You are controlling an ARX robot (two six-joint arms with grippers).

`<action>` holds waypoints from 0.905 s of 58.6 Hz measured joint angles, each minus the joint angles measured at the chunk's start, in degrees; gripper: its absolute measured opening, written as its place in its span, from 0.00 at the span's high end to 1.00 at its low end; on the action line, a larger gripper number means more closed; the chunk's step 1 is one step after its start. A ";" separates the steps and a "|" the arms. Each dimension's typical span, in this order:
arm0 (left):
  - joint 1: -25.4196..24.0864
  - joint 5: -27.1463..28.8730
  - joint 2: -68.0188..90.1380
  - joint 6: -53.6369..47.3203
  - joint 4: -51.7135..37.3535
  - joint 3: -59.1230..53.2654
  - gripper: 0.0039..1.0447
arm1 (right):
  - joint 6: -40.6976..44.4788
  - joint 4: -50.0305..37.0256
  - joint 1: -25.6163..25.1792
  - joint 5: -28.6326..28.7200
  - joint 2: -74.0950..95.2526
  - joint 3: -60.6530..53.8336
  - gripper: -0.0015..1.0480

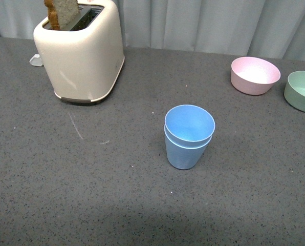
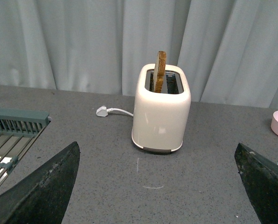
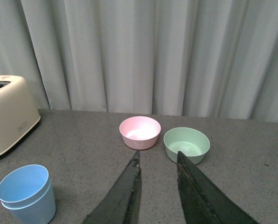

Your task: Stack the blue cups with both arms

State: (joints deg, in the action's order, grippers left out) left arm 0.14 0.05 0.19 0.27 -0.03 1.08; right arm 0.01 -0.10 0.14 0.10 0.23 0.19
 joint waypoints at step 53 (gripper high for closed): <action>0.00 0.00 0.00 0.00 0.00 0.00 0.06 | -0.04 0.00 0.00 -0.02 -0.02 0.00 0.09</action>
State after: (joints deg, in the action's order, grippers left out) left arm 0.14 0.05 0.19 0.27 -0.03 1.08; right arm -0.03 -0.10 0.14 0.08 0.21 0.19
